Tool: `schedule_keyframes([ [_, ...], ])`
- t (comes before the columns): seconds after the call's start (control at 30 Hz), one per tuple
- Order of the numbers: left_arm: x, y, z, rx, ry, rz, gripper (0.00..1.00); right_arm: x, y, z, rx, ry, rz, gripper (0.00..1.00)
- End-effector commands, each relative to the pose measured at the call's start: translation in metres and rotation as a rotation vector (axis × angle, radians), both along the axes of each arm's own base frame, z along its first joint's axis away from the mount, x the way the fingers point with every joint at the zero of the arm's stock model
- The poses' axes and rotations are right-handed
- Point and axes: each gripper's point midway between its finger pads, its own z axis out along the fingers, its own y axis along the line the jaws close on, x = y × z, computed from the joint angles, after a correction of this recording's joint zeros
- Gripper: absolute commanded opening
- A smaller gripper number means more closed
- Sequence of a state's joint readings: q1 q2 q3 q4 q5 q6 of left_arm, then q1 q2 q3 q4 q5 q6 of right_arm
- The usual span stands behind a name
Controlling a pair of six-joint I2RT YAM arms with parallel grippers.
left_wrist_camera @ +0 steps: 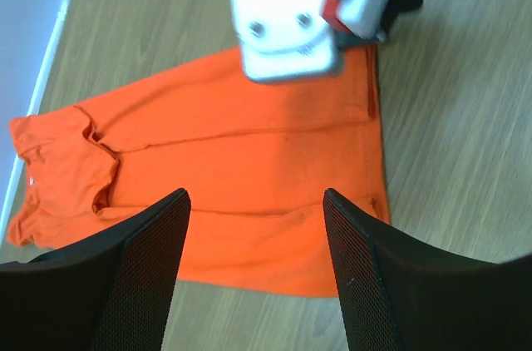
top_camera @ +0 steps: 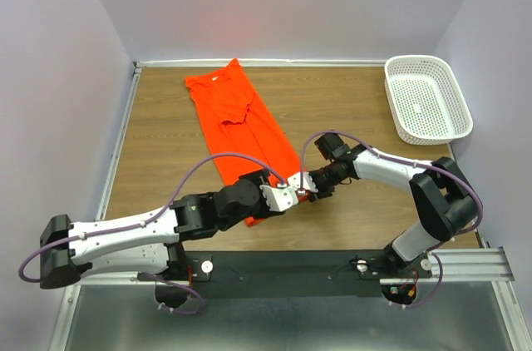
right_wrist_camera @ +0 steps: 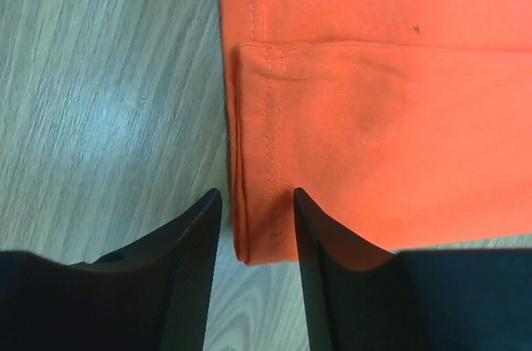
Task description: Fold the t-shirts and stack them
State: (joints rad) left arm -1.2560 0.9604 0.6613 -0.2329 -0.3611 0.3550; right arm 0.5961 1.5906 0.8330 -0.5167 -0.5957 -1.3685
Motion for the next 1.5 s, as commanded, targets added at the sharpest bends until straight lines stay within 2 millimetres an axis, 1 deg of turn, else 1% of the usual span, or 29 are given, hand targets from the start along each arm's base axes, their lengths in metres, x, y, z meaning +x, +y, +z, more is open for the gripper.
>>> schedule_keyframes([
  [0.0, 0.006, -0.002, 0.075, -0.288, -0.009, 0.112, 0.74, 0.000, -0.010, -0.014, -0.061, -0.006, -0.020, 0.44],
  [0.03, 0.005, -0.002, 0.084, -0.324, -0.005, 0.112, 0.73, 0.000, -0.010, -0.014, -0.061, -0.005, -0.021, 0.42],
  [0.1, 0.005, -0.003, 0.116, -0.449, 0.001, 0.131, 0.76, 0.000, -0.011, -0.015, -0.069, -0.001, -0.028, 0.35],
  [0.13, 0.006, -0.005, 0.125, -0.463, -0.004, 0.135, 0.76, 0.000, -0.012, -0.016, -0.073, 0.000, -0.029, 0.33],
  [0.17, 0.008, -0.008, 0.120, -0.419, 0.012, 0.147, 0.76, 0.000, -0.013, -0.017, -0.078, 0.000, -0.030, 0.31],
  [0.2, 0.011, -0.009, 0.125, -0.422, 0.029, 0.185, 0.76, 0.000, -0.013, -0.018, -0.080, 0.001, -0.030, 0.28],
  [0.23, 0.013, -0.008, 0.140, -0.436, 0.052, 0.222, 0.75, 0.001, -0.013, -0.019, -0.085, 0.002, -0.033, 0.27],
  [0.3, 0.006, -0.025, 0.134, -0.487, 0.177, 0.244, 0.71, 0.002, -0.013, -0.018, -0.087, -0.001, -0.039, 0.24],
  [0.33, 0.003, -0.028, 0.133, -0.505, 0.220, 0.254, 0.70, 0.003, -0.013, -0.018, -0.088, -0.002, -0.042, 0.23],
  [0.37, -0.002, -0.029, 0.120, -0.516, 0.301, 0.297, 0.68, 0.003, -0.013, -0.016, -0.084, -0.003, -0.044, 0.18],
  [0.4, -0.005, -0.027, 0.104, -0.499, 0.340, 0.323, 0.68, 0.002, -0.012, -0.016, -0.082, 0.001, -0.044, 0.15],
  [0.43, -0.008, -0.023, 0.094, -0.495, 0.375, 0.348, 0.68, 0.002, -0.012, -0.015, -0.081, 0.001, -0.047, 0.12],
  [0.47, -0.012, -0.014, 0.078, -0.454, 0.403, 0.378, 0.68, 0.001, -0.013, -0.015, -0.079, 0.001, -0.048, 0.08],
  [0.5, -0.014, -0.007, 0.064, -0.473, 0.454, 0.454, 0.68, 0.002, -0.013, -0.014, -0.081, -0.003, -0.051, 0.08],
  [0.53, -0.019, -0.002, 0.057, -0.464, 0.490, 0.488, 0.70, 0.002, -0.014, -0.014, -0.083, -0.003, -0.056, 0.07],
  [0.6, -0.028, -0.004, 0.053, -0.471, 0.552, 0.480, 0.70, 0.002, -0.016, -0.015, -0.092, -0.009, -0.060, 0.06],
  [0.63, -0.035, -0.004, 0.046, -0.465, 0.609, 0.498, 0.70, 0.002, -0.019, -0.016, -0.103, -0.013, -0.062, 0.06],
  [0.73, -0.045, -0.005, 0.029, -0.445, 0.689, 0.528, 0.70, 0.001, -0.024, -0.018, -0.118, -0.017, -0.068, 0.03],
  [0.77, -0.049, -0.004, 0.018, -0.447, 0.730, 0.557, 0.70, 0.002, -0.027, -0.019, -0.126, -0.021, -0.073, 0.03],
  [0.83, -0.061, -0.005, 0.003, -0.421, 0.795, 0.551, 0.70, 0.000, -0.033, -0.023, -0.144, -0.019, -0.081, 0.01],
  [0.87, -0.067, -0.003, -0.013, -0.399, 0.829, 0.571, 0.70, 0.001, -0.038, -0.021, -0.147, -0.031, -0.090, 0.01],
  [0.9, -0.072, -0.003, -0.021, -0.385, 0.851, 0.574, 0.70, 0.001, -0.040, -0.021, -0.151, -0.036, -0.093, 0.01],
  [0.93, -0.083, -0.002, -0.034, -0.349, 0.888, 0.561, 0.70, -0.001, -0.046, -0.022, -0.155, -0.041, -0.097, 0.01],
  [1.07, -0.106, -0.005, -0.066, -0.231, 0.943, 0.569, 0.70, -0.003, -0.057, -0.018, -0.158, -0.059, -0.112, 0.01],
  [1.1, -0.105, -0.008, -0.064, -0.227, 0.920, 0.576, 0.71, -0.004, -0.059, -0.018, -0.158, -0.058, -0.112, 0.01],
  [1.2, -0.096, -0.010, -0.073, -0.192, 0.855, 0.611, 0.73, -0.008, -0.066, -0.018, -0.160, -0.059, -0.110, 0.01],
  [1.27, -0.089, -0.021, -0.071, -0.195, 0.826, 0.592, 0.74, -0.008, -0.070, -0.019, -0.165, -0.061, -0.109, 0.01],
  [1.33, -0.080, -0.027, -0.086, -0.123, 0.761, 0.607, 0.74, -0.011, -0.075, -0.021, -0.170, -0.052, -0.110, 0.01],
  [1.47, -0.066, -0.034, -0.095, -0.078, 0.672, 0.614, 0.74, -0.013, -0.078, -0.017, -0.144, -0.038, -0.119, 0.01],
])
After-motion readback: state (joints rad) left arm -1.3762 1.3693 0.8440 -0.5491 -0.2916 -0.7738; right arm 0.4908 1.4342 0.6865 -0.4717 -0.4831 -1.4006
